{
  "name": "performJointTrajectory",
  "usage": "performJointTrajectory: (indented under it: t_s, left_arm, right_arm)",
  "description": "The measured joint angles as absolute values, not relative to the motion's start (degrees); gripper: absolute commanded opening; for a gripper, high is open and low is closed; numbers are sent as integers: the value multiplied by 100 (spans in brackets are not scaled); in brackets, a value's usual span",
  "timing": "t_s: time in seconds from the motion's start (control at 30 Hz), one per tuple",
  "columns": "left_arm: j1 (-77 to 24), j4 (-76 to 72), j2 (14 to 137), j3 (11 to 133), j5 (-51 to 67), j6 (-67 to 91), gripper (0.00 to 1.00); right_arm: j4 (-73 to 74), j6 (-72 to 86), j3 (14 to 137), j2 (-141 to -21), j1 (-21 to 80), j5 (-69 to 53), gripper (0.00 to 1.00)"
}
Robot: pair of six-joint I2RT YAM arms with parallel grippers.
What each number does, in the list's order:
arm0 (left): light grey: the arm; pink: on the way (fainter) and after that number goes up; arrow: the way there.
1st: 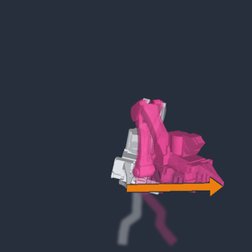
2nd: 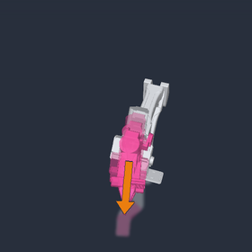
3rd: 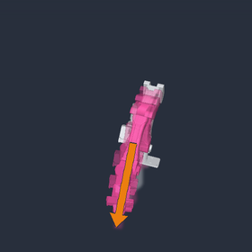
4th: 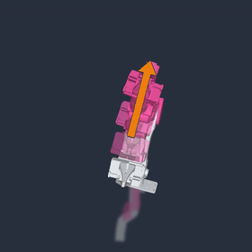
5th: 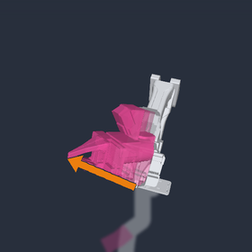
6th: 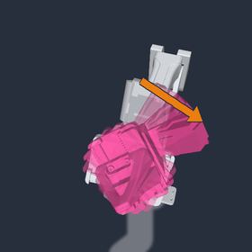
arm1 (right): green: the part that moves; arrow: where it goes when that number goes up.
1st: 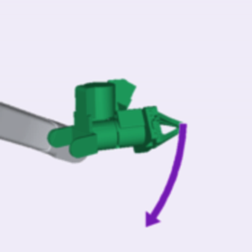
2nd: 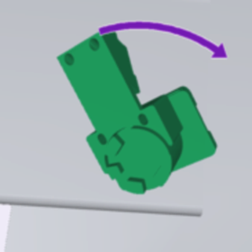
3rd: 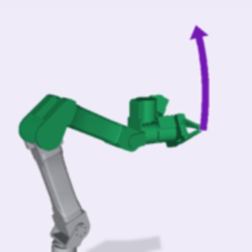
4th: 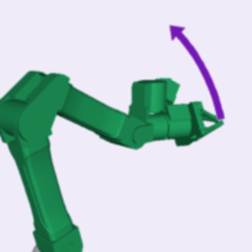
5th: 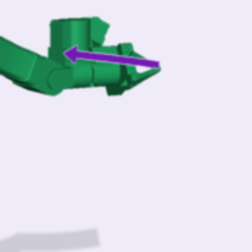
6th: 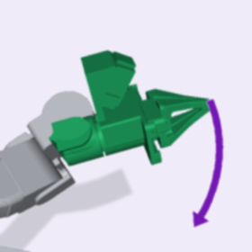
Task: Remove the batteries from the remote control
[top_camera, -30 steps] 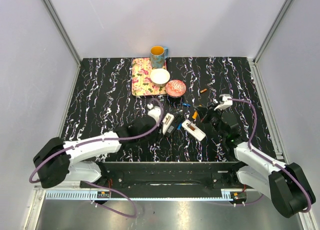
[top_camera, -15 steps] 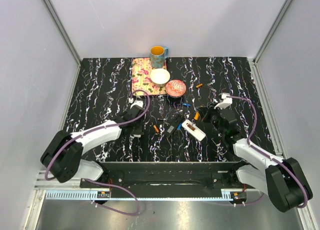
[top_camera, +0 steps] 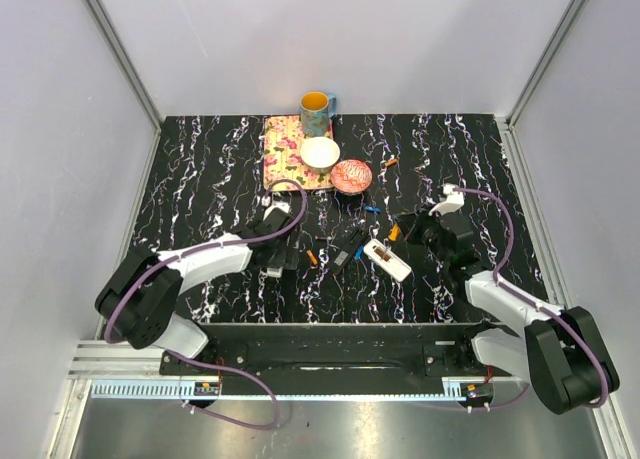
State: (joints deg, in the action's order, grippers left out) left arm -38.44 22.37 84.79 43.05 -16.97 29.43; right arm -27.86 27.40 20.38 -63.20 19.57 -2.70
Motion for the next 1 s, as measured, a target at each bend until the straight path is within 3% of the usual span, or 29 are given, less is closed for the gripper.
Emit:
performJointTrajectory:
  t_s: [0.1, 0.53, 0.63, 1.0]
  left_arm:
    - [-3839, 2167, 8232, 4233, -1667, 2884, 95]
    - [-3841, 1658, 6499, 3754, -1358, 2622, 99]
    - [-3841, 1581, 6243, 3614, -1199, 2552, 99]
    - [-3870, 1315, 5774, 3498, -823, 2390, 99]
  right_arm:
    - [-2718, 2847, 2097, -6490, 1828, -309, 0]
    - [-2762, 4016, 2934, -8197, 816, -755, 0]
    - [-2759, 4180, 3135, -8685, 760, -899, 4]
    - [-2832, 4462, 3524, -9568, 705, -1177, 52]
